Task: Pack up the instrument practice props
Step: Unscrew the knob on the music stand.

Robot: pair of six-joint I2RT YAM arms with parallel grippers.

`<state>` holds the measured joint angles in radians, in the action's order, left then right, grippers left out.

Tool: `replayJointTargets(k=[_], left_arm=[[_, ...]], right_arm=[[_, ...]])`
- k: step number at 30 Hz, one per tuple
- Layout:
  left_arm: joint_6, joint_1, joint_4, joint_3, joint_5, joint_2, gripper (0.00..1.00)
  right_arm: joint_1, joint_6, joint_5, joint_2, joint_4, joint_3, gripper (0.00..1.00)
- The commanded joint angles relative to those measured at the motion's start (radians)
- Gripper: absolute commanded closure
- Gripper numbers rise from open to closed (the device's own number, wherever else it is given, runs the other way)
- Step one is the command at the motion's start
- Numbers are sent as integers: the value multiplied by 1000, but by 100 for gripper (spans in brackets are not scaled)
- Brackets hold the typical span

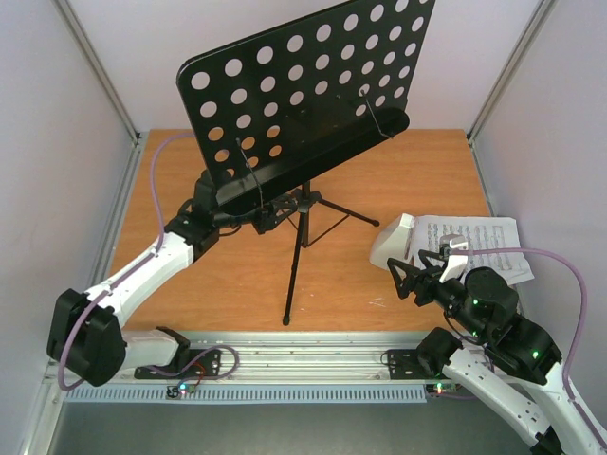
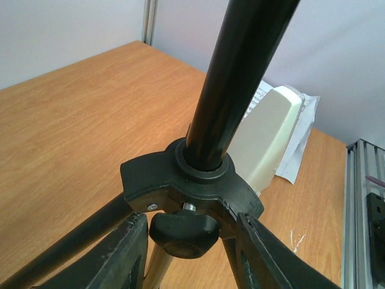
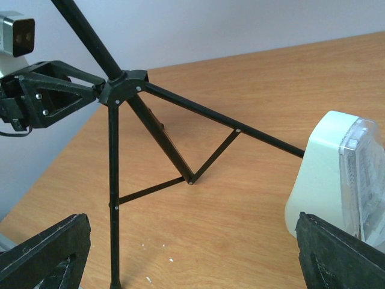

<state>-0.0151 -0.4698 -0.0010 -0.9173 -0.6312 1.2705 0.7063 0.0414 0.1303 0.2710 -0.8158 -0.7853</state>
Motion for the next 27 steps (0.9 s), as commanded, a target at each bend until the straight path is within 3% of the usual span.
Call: replayJointTargets(k=[1,10,27], left_arm=[[-38,2,22,-33,-27,17,60],[-34,2,37,-33,-16,35,61],[16,2,39,-25,-20,32,81]], right_arm=[[5,1,-10,5,3,-23,6],[5,1,-8,5,1,-22,6],[5,-4,-5,4,-7,-23,6]])
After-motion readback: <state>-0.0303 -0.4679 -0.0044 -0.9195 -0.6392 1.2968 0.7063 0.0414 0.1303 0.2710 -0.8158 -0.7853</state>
